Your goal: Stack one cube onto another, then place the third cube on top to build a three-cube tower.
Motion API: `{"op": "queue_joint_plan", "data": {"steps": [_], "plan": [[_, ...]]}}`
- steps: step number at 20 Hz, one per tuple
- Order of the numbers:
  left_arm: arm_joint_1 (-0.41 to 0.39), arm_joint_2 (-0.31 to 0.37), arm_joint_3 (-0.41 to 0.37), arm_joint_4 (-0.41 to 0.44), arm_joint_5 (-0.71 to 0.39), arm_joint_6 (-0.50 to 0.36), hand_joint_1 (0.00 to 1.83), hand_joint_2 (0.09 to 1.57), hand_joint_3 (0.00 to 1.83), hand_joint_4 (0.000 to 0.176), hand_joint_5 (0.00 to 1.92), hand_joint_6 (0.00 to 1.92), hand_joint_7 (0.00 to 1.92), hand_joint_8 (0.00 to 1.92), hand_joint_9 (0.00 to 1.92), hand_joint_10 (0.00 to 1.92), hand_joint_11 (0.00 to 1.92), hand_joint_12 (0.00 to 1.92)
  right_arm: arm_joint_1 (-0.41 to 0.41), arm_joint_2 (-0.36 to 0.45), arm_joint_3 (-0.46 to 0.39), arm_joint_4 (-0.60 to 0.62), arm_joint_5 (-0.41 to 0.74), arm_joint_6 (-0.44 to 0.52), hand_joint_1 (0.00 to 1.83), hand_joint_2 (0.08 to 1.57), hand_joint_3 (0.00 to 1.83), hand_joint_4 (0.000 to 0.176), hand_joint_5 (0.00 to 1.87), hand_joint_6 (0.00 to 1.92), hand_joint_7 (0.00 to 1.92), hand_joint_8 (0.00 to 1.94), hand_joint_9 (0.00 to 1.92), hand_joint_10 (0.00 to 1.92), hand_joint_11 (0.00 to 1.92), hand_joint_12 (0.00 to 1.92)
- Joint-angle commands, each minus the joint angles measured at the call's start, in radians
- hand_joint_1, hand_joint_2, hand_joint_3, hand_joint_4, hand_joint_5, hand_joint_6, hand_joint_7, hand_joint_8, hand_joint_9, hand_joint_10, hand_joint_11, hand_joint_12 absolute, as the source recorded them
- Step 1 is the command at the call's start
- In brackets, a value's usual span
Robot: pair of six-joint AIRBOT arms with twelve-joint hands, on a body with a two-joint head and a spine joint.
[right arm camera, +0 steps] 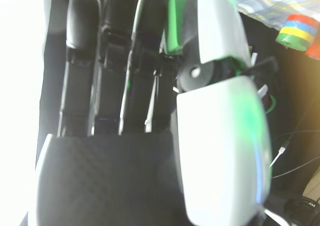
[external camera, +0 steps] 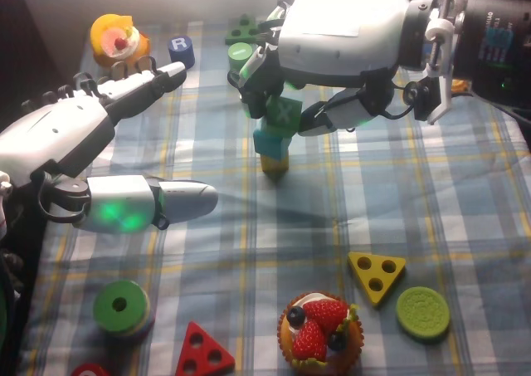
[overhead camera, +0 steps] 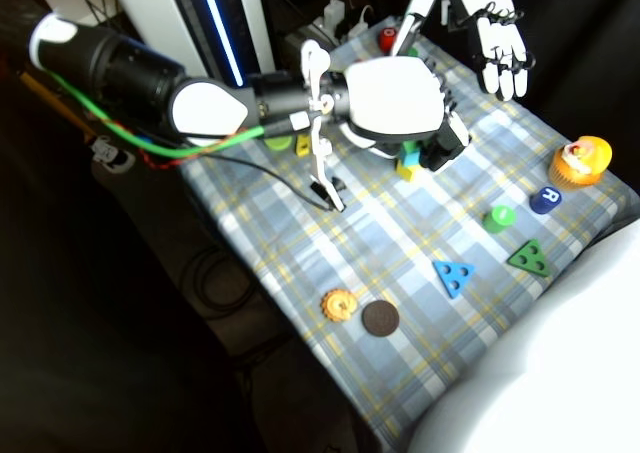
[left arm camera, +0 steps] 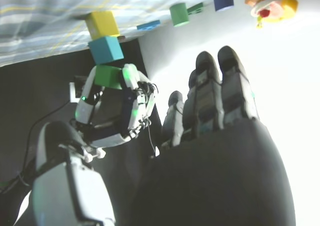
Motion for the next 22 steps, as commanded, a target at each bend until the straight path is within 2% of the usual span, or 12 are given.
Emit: {"op": "queue_joint_plan", "data": {"steps": [1,3,4,6,7,8,9,11,12,15,18,22], "plan": [[-0.014,-0.002,0.004,0.028,-0.108,-0.006,0.51,0.80,0.00,0.176,0.14,0.00,0.11,0.00,0.23,0.00,0.00,0.34,0.011,-0.002,0.000,0.034,0.094,0.005,1.39,1.06,0.00,0.000,0.96,0.95,1.20,0.56,1.01,1.06,0.81,1.10],[-0.014,-0.002,0.004,0.028,-0.108,-0.006,0.49,0.80,0.00,0.176,0.15,0.01,0.12,0.00,0.24,0.00,0.00,0.34,0.013,-0.002,-0.001,0.033,0.097,0.006,1.39,1.06,0.00,0.000,0.97,0.94,1.19,0.61,1.01,1.03,0.79,1.12],[-0.014,-0.002,0.004,0.028,-0.108,-0.006,0.53,0.79,0.00,0.176,0.18,0.00,0.12,0.00,0.23,0.00,0.00,0.32,0.013,-0.002,-0.001,0.032,0.097,0.006,1.39,1.07,0.00,0.000,0.97,0.92,1.14,0.74,0.99,1.05,0.76,1.17],[-0.014,-0.002,0.004,0.028,-0.108,-0.006,0.53,0.79,0.00,0.176,0.15,0.00,0.11,0.00,0.22,0.00,0.00,0.30,0.013,-0.002,-0.001,0.032,0.097,0.006,1.39,1.07,0.00,0.000,0.99,0.92,1.13,0.77,0.97,1.06,0.73,1.20],[-0.014,-0.002,0.004,0.028,-0.108,-0.006,0.54,0.79,0.00,0.176,0.11,0.00,0.10,0.00,0.22,0.00,0.00,0.32,0.013,-0.002,-0.001,0.032,0.097,0.006,1.37,1.05,0.00,0.000,1.00,0.90,1.19,0.64,1.00,0.97,0.76,1.16],[-0.014,-0.002,0.004,0.027,-0.108,-0.006,0.51,0.80,0.00,0.176,0.11,0.00,0.11,0.00,0.23,0.00,0.00,0.33,0.013,-0.002,-0.001,0.030,0.097,0.006,1.28,1.05,0.00,0.000,1.04,0.88,1.20,0.64,1.00,0.72,0.74,1.16],[-0.014,-0.002,0.004,0.027,-0.108,-0.006,0.51,0.80,0.00,0.176,0.12,0.00,0.11,0.00,0.23,0.00,0.00,0.34,0.013,-0.003,-0.002,0.027,0.097,0.006,1.37,1.06,0.00,0.000,1.01,0.96,1.18,0.64,0.99,0.93,0.73,1.15],[-0.015,-0.002,0.004,0.027,-0.108,-0.006,0.55,0.80,0.00,0.176,0.11,0.00,0.10,0.00,0.23,0.00,0.00,0.34,0.013,-0.003,-0.003,0.023,0.097,0.006,1.26,1.06,0.00,0.003,1.03,0.93,1.15,0.69,0.97,0.57,0.58,1.21],[-0.015,-0.002,0.004,0.027,-0.108,-0.006,0.53,0.80,0.00,0.176,0.09,0.00,0.10,0.00,0.24,0.00,0.00,0.34,0.013,-0.003,-0.003,0.022,0.097,0.006,1.25,1.07,0.00,0.005,1.01,0.98,1.15,0.68,0.97,0.41,0.61,1.10],[-0.015,-0.001,0.004,0.027,-0.108,-0.006,0.51,0.80,0.00,0.176,0.06,0.00,0.08,0.00,0.22,0.00,0.00,0.37,0.013,-0.003,-0.003,0.022,0.097,0.006,1.23,1.09,0.00,0.027,1.01,0.95,1.05,0.88,0.98,0.15,0.57,1.07],[-0.014,-0.002,0.004,0.025,-0.108,-0.006,0.54,0.79,0.00,0.176,0.08,0.01,0.06,0.00,0.22,0.00,0.00,0.35,0.013,-0.002,-0.004,0.022,0.097,0.006,1.23,1.09,0.00,0.030,1.02,0.91,1.02,0.94,0.98,0.11,0.50,1.14],[-0.014,-0.002,0.005,0.025,-0.107,-0.006,0.56,0.79,0.00,0.176,0.08,0.00,0.06,0.00,0.21,0.00,0.00,0.40,0.014,-0.001,-0.004,0.022,0.097,0.006,1.23,1.10,0.00,0.025,0.96,1.03,1.05,0.87,0.98,0.09,0.50,1.15]]}}
